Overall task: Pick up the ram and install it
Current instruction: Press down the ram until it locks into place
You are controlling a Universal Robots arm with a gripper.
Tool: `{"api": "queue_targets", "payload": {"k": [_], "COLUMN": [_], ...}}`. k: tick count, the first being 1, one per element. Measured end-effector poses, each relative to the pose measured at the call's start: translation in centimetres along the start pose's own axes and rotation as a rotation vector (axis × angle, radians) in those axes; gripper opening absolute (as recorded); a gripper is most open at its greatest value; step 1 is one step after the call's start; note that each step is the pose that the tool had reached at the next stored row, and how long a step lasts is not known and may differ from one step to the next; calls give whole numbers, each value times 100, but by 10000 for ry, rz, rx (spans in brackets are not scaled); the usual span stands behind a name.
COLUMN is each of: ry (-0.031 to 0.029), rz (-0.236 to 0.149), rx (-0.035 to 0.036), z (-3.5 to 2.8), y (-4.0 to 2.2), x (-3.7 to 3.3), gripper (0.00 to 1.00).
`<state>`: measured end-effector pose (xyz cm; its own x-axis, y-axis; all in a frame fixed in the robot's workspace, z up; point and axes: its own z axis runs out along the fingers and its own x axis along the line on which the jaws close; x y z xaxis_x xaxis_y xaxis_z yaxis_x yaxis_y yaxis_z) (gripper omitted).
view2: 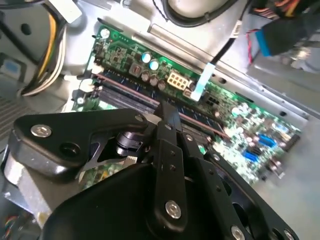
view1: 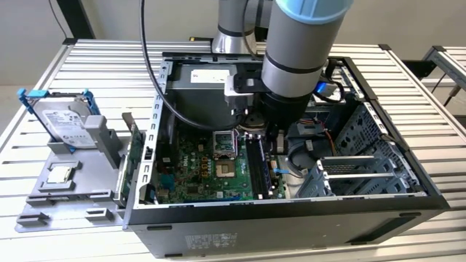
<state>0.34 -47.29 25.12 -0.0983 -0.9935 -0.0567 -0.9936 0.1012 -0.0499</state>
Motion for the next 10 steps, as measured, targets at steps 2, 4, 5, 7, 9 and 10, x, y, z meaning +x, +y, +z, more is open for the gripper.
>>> {"api": "queue_targets", "payload": {"k": [2,4,5,7,9,10], "ry": [-1,2,2,4,0,-1], "rz": [0,-2,-1,-1,-1,-1], "rx": [0,0,0,-1,1,1], "z": [-89,-182,-226,-314,-320,-320], "y": [-4,-10,-12,-16,-16,-17], "x": [-5,-10,-13,-17,-18,-19], "gripper": [0,0,0,0,0,0]}}
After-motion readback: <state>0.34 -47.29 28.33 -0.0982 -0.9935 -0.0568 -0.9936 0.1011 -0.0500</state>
